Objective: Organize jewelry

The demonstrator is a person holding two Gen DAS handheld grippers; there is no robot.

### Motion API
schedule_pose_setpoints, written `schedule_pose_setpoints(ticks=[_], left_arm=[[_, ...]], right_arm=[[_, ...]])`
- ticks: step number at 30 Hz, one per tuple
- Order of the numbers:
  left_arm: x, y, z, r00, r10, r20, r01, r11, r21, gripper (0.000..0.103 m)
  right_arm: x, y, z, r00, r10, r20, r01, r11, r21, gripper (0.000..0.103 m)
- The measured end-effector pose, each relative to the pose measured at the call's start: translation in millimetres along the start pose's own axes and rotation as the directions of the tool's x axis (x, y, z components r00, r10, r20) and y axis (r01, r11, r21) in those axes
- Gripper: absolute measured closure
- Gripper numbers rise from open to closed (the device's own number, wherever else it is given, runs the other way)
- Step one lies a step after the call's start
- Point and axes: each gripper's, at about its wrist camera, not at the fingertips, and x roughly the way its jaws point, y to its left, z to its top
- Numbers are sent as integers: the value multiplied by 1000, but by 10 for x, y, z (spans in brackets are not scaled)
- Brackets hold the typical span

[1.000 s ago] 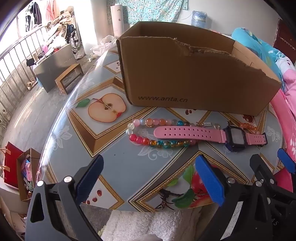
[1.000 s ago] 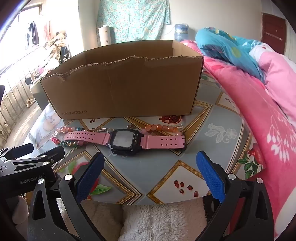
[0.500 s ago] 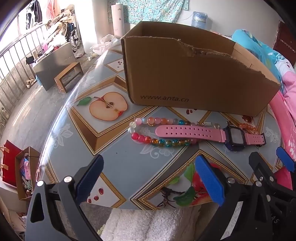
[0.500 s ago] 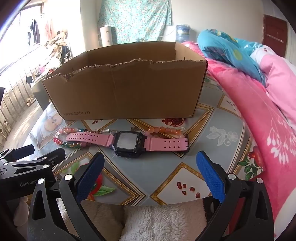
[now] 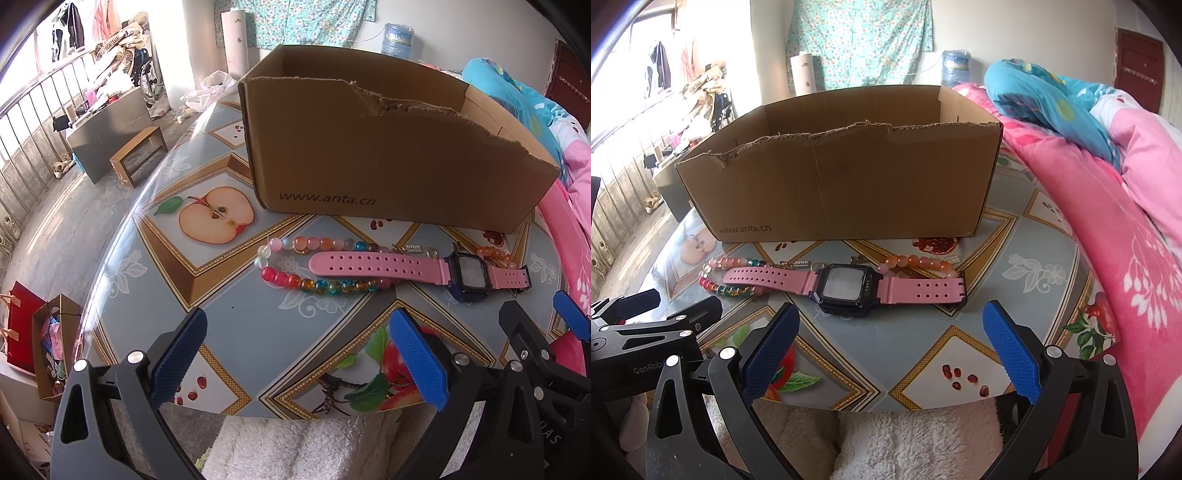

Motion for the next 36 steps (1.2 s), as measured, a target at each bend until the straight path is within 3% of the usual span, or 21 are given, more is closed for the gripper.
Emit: schedule_pose_setpoints(ticks=[36], left_arm=[[-24,49,-40,1000,14,11,-14,1000,-9,6]], right_arm=[[-46,5,23,1000,-6,17,6,1000,4,8]])
